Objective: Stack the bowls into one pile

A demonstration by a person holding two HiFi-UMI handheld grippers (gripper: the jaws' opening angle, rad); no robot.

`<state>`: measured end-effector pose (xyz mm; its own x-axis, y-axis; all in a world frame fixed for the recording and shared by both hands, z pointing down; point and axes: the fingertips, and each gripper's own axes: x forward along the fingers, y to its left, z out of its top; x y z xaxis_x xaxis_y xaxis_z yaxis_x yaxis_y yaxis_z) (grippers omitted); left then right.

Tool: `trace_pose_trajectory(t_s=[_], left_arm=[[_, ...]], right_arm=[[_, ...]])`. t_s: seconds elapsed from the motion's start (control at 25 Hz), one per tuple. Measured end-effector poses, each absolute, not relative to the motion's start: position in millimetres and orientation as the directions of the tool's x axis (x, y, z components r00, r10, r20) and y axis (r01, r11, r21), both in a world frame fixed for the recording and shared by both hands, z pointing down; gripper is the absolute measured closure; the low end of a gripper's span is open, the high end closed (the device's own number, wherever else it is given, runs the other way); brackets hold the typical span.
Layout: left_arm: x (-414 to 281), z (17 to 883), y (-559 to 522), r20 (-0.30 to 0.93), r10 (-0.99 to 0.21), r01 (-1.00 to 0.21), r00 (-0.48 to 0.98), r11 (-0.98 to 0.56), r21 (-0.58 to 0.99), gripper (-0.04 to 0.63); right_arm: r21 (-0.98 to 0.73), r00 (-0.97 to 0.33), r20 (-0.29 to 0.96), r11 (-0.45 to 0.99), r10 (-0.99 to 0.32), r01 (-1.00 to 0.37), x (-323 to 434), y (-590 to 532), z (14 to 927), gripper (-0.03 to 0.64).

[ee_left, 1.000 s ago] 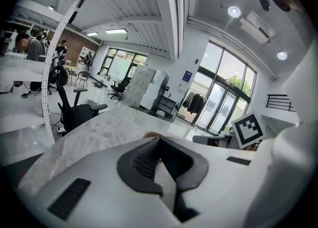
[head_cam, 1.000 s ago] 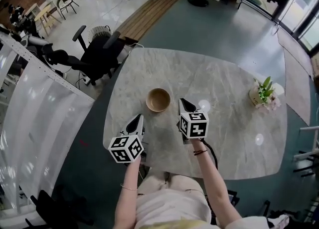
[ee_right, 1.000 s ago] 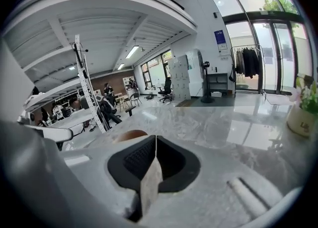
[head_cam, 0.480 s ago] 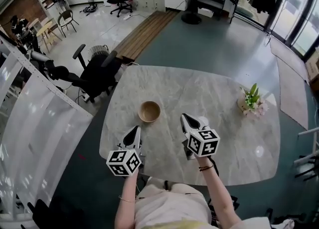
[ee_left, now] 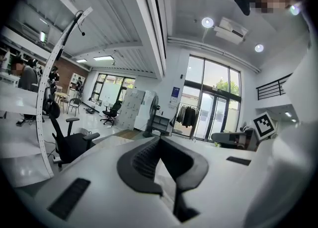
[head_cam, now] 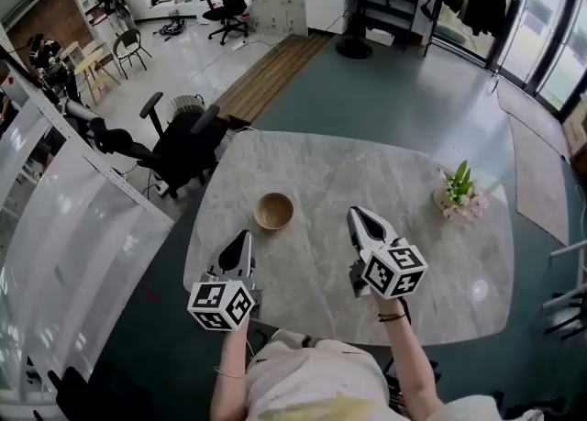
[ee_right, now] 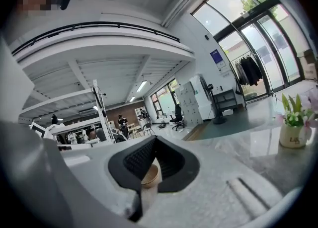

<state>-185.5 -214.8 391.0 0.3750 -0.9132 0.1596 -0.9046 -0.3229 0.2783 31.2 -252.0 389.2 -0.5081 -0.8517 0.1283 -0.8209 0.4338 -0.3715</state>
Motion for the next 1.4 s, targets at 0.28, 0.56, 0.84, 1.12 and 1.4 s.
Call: trace_pose_trajectory(t_s=[0.28,0.56,0.84,1.12,1.4], left_arm=[[-190,367,-209,0.112,-0.929,-0.916,0.352,-0.318,0.245,0.595],[-192,348,-210,0.075,-0.941,-0.929,0.331,-0.31,0.202,0.595],[-193,341,-211,0.072,-0.946,-0.937,0.315,-0.299,0.178,0.595],[-201,335,-212,0.074,-0.954,-0.949,0.289,-0.276,0.15,0.595],[-200,335,-213,0.079,-0.956,-0.954,0.283,-0.272,0.127,0.595]], right_arm=[[-0.363,-0.497,0.042,0.451,-0.867,-0.815,48,-244,355,0.611],[-0.324,-0.469,0.0,0.443,-0.883,-0.836,65,-240,339,0.612],[-0.292,-0.459,-0.01,0.442,-0.888,-0.848,75,-240,334,0.612],[-0.252,-0.457,-0.004,0.443,-0.89,-0.86,77,-243,334,0.612],[-0.234,-0.459,-0.002,0.446,-0.889,-0.864,78,-243,335,0.612]])
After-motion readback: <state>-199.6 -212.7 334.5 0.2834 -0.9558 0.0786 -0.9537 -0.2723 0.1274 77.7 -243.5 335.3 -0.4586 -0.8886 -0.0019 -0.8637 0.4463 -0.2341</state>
